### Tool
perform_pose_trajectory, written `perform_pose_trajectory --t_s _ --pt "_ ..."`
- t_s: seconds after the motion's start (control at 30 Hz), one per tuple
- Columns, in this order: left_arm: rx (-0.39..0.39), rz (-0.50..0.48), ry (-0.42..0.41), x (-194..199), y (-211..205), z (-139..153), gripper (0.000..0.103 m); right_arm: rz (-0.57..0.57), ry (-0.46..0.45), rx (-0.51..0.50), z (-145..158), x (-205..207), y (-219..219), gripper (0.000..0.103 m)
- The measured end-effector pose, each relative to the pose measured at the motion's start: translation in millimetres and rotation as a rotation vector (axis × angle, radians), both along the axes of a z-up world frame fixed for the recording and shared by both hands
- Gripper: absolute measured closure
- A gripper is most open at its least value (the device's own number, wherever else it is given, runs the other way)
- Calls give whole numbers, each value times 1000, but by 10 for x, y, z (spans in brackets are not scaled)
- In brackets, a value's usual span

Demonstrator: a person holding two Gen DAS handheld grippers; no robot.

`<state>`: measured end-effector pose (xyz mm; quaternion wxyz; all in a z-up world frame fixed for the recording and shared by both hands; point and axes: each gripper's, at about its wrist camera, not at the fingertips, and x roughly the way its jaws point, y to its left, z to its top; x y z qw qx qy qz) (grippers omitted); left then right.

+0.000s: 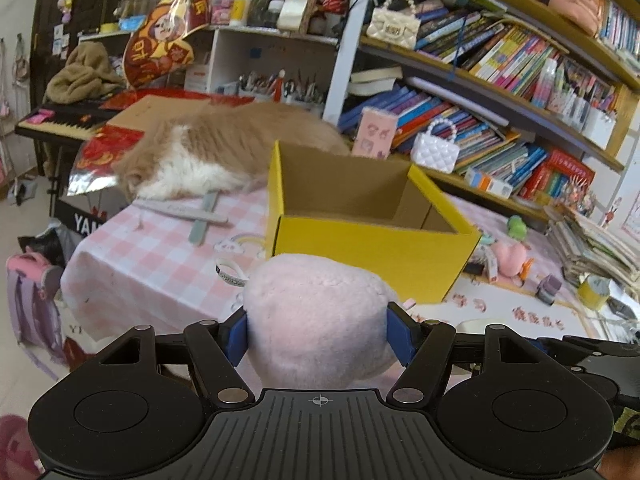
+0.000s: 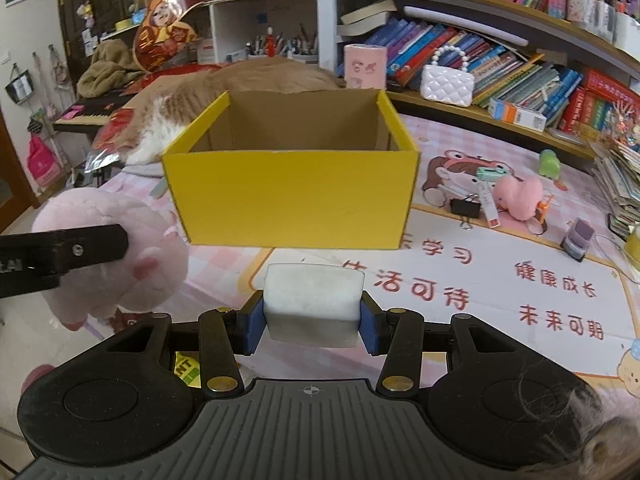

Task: Organize objects
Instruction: 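Lower the pink pig with the left tool into the box while the right tool lowers the white cube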

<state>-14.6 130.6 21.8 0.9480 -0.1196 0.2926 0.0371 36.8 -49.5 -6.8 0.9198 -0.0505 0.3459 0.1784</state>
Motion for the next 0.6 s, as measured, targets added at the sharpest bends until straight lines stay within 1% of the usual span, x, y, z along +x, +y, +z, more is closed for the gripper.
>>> perform_pose_trajectory --t_s 0.13,0.27,0.37,0.5,0.6 --pt "-4 -7 -44 89 -5 98 35 -37 -34 5 118 98 -93 59" --pt "1 0 -83 227 -8 203 34 -61 -76 22 268 285 -180 59" --pt "2 12 -105 333 13 286 34 -60 -109 33 375 458 -187 59" --pt "27 27 -122 520 30 352 34 -52 -153 62 509 658 -147 59" --pt "23 48 -137 686 37 391 34 -32 -186 72 590 814 -98 59"
